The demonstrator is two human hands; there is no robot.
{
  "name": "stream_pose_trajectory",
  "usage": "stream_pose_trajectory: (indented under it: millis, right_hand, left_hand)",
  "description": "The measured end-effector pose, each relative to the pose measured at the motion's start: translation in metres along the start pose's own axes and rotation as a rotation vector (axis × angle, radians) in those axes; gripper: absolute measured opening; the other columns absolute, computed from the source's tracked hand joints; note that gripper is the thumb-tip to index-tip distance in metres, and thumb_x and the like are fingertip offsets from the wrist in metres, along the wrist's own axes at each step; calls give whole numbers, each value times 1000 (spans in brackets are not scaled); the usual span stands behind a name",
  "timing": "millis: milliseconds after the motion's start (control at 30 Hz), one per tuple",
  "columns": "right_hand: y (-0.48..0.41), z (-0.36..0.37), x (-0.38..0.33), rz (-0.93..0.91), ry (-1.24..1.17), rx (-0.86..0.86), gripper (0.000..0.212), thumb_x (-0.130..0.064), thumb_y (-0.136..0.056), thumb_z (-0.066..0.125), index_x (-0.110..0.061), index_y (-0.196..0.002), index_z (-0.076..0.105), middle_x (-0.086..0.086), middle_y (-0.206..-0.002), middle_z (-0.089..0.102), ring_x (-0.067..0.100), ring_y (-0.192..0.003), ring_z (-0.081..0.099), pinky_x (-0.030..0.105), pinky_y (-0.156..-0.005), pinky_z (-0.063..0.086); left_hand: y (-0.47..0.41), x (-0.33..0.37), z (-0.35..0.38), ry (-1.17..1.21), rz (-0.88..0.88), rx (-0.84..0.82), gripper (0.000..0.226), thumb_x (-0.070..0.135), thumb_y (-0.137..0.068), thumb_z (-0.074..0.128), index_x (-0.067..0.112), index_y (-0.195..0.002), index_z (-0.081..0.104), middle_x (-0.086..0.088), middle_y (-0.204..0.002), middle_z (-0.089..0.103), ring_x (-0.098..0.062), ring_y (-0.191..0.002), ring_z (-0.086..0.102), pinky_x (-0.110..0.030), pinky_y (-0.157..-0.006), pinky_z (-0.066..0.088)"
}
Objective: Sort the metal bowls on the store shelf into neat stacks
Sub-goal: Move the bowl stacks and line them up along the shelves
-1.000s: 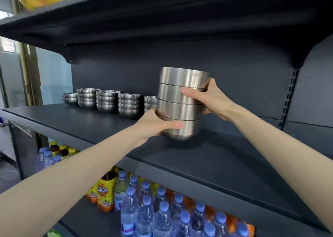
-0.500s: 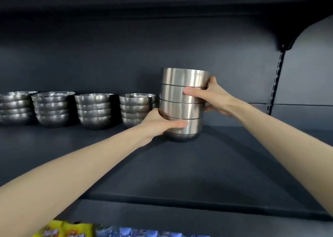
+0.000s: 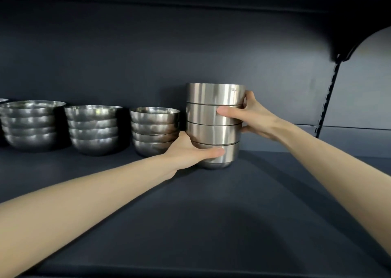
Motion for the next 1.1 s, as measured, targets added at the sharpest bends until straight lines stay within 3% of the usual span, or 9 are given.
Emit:
stream_pose_trajectory:
  millis: [200,400,867,1100]
  right_hand:
    - [-4,-2,3,-24,-4,-20,84,-35,-72,76,-19,-136,24,-13,-118,54,1,-99,59,26,-67,53]
    - [-13,-6,10,-17,-23,-16,83,-34,-73,76,-19,-136,24,-13,-117,55,3,-101,60,32,-72,54]
    - [-23,-7,18,0,-44,5,89,-39,-69,80,-23,-135,23,-11,-126,53,9,-109,60,35,-77,54]
    - [-23,-5,17,23,-16,5,90,-46,-66,80,-23,-133,23,-12,-124,54,8,-109,58,36,-78,53]
  left_hand:
    - [13,-2,-3,-83,-5,81,91,47,-54,89,19,-129,44,12,-124,56,-11,-114,53,-25,-92,43]
    - [8,-2,2,-106,-24,181,79,44,-57,88,14,-118,48,7,-114,56,-12,-103,54,-23,-80,43]
    - [-9,-6,5,-124,-18,200,73,45,-55,89,12,-113,58,5,-111,63,-14,-102,58,-24,-81,45]
    - [-13,-10,0,-108,-11,165,72,43,-54,90,13,-112,60,6,-109,65,-13,-103,61,-29,-90,49]
Point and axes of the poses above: each hand's wrist, its own y-axis away from the middle knuckle, its own z-axis out of the palm, x = y × z, the point moved 3 cm from there along -y, towards the middle knuckle
